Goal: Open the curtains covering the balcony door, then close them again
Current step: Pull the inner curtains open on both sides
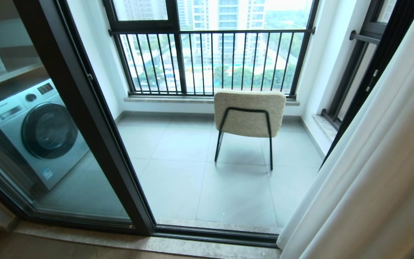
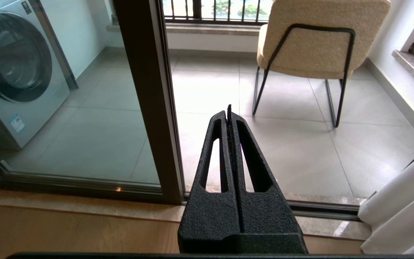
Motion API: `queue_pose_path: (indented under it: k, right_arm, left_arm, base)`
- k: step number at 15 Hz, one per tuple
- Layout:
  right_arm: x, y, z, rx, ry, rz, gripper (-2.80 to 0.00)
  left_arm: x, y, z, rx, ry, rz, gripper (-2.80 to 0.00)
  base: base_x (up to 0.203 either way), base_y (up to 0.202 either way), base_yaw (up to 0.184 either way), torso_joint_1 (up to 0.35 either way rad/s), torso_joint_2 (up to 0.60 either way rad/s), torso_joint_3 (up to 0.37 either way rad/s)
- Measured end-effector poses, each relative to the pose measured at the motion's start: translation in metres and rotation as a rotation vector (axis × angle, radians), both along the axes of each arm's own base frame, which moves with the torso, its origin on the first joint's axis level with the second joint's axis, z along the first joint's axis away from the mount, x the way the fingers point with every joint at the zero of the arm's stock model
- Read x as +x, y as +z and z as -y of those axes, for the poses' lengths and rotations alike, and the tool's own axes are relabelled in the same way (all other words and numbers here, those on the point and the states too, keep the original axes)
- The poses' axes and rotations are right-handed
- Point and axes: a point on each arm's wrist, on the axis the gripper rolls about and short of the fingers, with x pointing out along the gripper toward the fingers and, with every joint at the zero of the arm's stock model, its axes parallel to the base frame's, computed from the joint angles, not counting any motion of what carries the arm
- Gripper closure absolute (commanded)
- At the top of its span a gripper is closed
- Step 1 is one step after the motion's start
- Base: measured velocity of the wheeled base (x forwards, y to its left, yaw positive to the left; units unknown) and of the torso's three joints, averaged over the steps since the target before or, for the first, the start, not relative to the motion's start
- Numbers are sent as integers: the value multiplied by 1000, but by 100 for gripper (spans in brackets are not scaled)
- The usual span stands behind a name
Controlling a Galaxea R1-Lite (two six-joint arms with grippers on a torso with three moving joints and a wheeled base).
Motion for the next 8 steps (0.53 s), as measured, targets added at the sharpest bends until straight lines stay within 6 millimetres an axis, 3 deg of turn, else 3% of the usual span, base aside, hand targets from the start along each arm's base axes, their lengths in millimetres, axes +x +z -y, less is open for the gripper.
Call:
queue_pose_path:
  k: [3,8]
  right_arm:
    - [-5,-4,11,-6,-7,-4,0]
    - [-1,-3,8,-13,180,-19,0]
  left_arm:
    - [0,0,0,0,0,0,0]
    - [0,0,0,0,0,0,0]
  base:
    - [0,0,0,0,0,0]
    - [0,0,0,0,0,0]
